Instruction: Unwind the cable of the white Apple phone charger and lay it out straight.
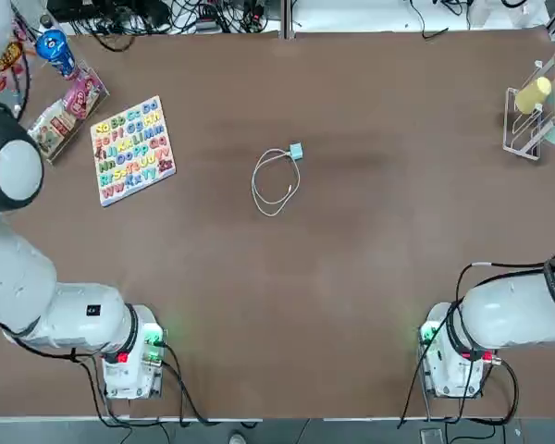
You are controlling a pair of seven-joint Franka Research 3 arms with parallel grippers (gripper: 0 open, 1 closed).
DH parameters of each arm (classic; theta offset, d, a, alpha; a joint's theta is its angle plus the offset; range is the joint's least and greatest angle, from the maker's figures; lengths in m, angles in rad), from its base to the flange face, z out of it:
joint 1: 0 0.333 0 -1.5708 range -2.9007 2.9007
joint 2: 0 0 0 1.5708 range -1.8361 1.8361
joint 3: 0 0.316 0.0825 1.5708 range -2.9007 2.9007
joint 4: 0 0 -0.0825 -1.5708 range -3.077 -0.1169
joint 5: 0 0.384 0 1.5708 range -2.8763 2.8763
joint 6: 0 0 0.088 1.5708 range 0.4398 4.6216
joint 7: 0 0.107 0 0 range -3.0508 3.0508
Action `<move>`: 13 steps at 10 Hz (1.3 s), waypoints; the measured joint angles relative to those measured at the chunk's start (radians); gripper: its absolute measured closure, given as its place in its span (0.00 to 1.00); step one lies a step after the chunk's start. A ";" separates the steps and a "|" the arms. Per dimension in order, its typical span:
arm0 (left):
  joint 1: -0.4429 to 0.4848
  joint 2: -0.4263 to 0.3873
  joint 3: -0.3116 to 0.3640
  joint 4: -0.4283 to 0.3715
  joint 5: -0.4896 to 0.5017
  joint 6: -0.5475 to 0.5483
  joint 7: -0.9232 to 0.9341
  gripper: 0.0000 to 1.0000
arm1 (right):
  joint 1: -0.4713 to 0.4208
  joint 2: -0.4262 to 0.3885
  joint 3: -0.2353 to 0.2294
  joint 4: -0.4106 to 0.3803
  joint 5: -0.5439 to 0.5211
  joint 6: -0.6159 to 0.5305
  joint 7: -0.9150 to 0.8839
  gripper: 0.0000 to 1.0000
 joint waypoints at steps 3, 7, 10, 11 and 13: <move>-0.025 0.068 -0.072 -0.045 -0.049 0.064 -0.038 0.06 | 0.001 0.009 0.000 -0.001 0.000 0.000 0.000 0.00; -0.061 0.106 -0.116 -0.277 -0.178 0.301 -0.060 0.13 | 0.001 0.013 0.000 -0.001 0.000 0.002 0.000 0.00; -0.180 0.200 -0.118 -0.304 -0.095 0.438 -0.086 0.28 | 0.001 0.015 0.000 -0.002 0.000 0.002 0.000 0.00; -0.216 0.244 -0.117 -0.304 -0.053 0.497 -0.107 0.36 | 0.001 0.015 0.000 -0.002 0.000 0.002 0.003 0.00; -0.243 0.301 -0.118 -0.299 0.044 0.557 -0.165 0.42 | 0.001 0.018 -0.001 -0.002 0.000 0.004 0.024 0.00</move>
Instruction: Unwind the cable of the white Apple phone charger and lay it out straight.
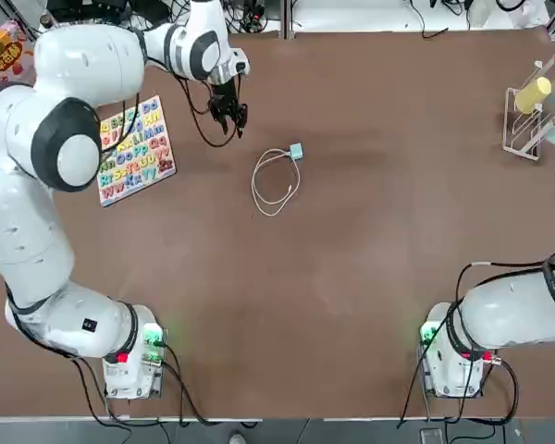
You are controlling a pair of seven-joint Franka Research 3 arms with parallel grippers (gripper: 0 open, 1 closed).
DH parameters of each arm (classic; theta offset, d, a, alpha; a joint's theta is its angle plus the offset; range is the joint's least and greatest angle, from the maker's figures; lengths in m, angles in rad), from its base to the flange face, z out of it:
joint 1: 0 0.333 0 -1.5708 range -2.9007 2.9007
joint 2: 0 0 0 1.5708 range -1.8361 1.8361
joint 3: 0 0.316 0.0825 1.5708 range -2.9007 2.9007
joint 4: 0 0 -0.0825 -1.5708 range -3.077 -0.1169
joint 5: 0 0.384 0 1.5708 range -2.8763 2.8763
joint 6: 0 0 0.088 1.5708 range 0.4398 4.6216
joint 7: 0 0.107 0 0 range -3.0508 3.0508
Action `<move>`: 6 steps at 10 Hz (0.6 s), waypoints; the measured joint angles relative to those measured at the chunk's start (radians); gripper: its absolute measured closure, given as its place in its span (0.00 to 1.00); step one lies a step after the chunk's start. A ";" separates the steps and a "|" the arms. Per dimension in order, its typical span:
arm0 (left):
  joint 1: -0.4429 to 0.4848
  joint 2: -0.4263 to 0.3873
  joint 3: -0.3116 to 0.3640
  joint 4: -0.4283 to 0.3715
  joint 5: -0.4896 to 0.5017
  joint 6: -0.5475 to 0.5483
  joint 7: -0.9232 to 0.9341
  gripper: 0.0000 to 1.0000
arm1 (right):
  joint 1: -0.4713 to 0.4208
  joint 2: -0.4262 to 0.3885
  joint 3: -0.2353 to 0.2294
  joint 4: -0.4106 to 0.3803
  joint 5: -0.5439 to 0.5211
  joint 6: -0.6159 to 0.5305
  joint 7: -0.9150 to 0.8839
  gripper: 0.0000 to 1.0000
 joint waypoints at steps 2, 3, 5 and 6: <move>-0.013 0.046 0.000 0.010 0.040 0.064 -0.061 0.43 | 0.000 0.006 0.001 0.000 0.000 0.004 0.123 0.00; -0.031 0.068 0.000 0.015 0.048 0.093 -0.098 0.43 | 0.001 0.015 0.001 0.000 0.000 0.005 0.202 0.00; -0.079 0.090 -0.001 0.024 0.094 0.111 -0.176 0.43 | 0.007 0.044 0.001 -0.001 0.002 0.007 0.368 0.00; -0.103 0.096 -0.001 0.024 0.122 0.112 -0.211 0.43 | 0.016 0.060 0.001 -0.001 0.003 0.008 0.480 0.00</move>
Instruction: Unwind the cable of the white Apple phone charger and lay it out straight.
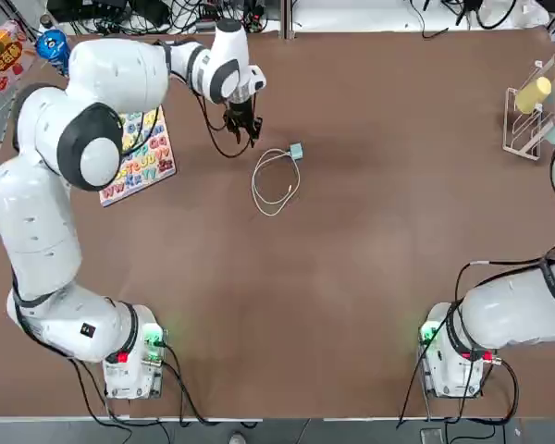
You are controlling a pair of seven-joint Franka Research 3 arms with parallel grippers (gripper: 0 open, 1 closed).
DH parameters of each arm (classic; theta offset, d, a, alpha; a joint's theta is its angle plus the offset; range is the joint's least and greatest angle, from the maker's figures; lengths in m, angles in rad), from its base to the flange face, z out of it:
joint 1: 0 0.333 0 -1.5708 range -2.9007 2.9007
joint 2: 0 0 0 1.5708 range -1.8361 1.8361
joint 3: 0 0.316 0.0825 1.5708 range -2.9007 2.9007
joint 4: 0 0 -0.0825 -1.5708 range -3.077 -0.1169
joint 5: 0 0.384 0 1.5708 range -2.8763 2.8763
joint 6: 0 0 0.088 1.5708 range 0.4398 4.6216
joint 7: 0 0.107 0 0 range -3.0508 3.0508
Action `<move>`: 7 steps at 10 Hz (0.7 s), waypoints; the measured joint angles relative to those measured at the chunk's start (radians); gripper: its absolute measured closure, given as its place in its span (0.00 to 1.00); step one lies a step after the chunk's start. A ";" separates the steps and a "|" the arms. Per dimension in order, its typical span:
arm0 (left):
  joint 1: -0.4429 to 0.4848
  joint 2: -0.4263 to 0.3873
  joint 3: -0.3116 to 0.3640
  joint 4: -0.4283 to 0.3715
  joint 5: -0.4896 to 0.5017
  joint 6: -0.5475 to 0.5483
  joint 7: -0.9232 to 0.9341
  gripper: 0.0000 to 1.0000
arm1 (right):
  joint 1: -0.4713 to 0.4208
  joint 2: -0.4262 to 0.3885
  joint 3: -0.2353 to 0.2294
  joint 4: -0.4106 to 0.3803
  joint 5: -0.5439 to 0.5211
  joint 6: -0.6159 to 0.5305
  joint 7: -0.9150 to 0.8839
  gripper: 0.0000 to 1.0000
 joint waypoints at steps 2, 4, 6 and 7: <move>-0.035 0.014 0.000 0.002 0.022 0.013 -0.029 0.44 | 0.029 0.032 0.002 0.000 0.016 0.019 0.206 0.00; -0.046 0.030 0.001 0.004 0.023 0.036 -0.036 0.45 | 0.044 0.061 0.003 0.000 0.038 0.069 0.370 0.00; -0.046 0.057 0.005 0.008 0.024 0.068 -0.042 0.46 | 0.061 0.087 0.003 -0.001 0.040 0.096 0.488 0.00; -0.046 0.068 0.005 0.012 0.032 0.075 -0.048 0.46 | 0.065 0.095 0.003 -0.001 0.045 0.099 0.515 0.00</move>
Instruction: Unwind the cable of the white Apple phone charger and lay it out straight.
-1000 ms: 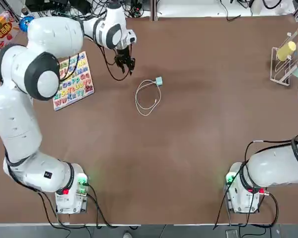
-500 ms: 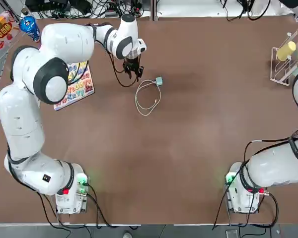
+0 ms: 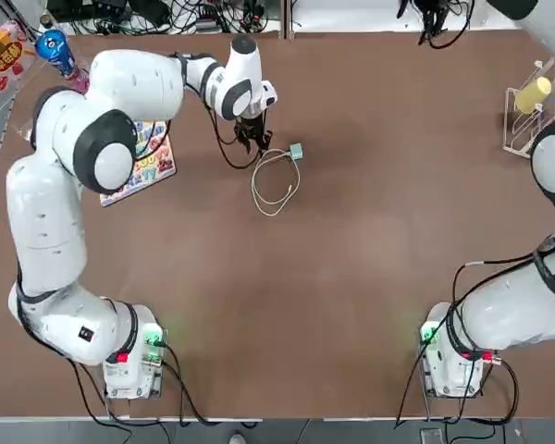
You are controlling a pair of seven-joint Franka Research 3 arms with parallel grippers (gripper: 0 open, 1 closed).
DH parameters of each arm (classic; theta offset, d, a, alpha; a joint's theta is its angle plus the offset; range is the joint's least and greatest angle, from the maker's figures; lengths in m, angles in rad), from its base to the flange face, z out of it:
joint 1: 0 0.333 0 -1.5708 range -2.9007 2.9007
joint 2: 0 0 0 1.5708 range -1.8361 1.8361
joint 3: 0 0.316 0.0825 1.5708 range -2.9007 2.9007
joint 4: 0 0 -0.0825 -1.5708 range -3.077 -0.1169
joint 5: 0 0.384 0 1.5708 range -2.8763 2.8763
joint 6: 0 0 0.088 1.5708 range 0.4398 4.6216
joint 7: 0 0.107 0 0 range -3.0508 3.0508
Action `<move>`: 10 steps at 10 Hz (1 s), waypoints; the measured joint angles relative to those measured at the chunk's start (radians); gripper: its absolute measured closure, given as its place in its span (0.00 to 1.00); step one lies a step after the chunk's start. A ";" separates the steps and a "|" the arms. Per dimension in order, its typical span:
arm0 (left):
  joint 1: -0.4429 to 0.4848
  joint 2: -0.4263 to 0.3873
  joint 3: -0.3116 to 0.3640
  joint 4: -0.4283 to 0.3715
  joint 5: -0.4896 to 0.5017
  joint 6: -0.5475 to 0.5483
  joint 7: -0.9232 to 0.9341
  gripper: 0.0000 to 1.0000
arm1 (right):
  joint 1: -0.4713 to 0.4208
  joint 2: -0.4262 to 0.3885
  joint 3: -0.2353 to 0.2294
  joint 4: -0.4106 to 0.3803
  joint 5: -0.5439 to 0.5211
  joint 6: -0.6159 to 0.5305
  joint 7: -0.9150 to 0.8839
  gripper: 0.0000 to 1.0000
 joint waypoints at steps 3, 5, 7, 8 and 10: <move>-0.001 0.017 0.001 0.025 0.033 0.003 -0.010 0.47 | 0.024 0.024 0.000 0.000 0.009 0.005 0.096 0.00; -0.006 0.030 0.002 0.025 0.034 0.003 -0.023 0.48 | 0.033 0.033 0.000 0.000 0.009 0.007 0.105 0.00; -0.016 0.044 0.002 0.028 0.062 0.003 -0.049 0.48 | 0.038 0.033 0.000 0.000 0.009 0.007 0.105 0.00; -0.018 0.047 0.002 0.031 0.082 0.003 -0.069 0.48 | 0.039 0.033 0.000 0.000 0.009 0.007 0.105 0.00; -0.023 0.049 0.002 0.034 0.094 0.003 -0.092 0.49 | 0.039 0.033 0.000 0.000 0.009 0.006 0.105 0.00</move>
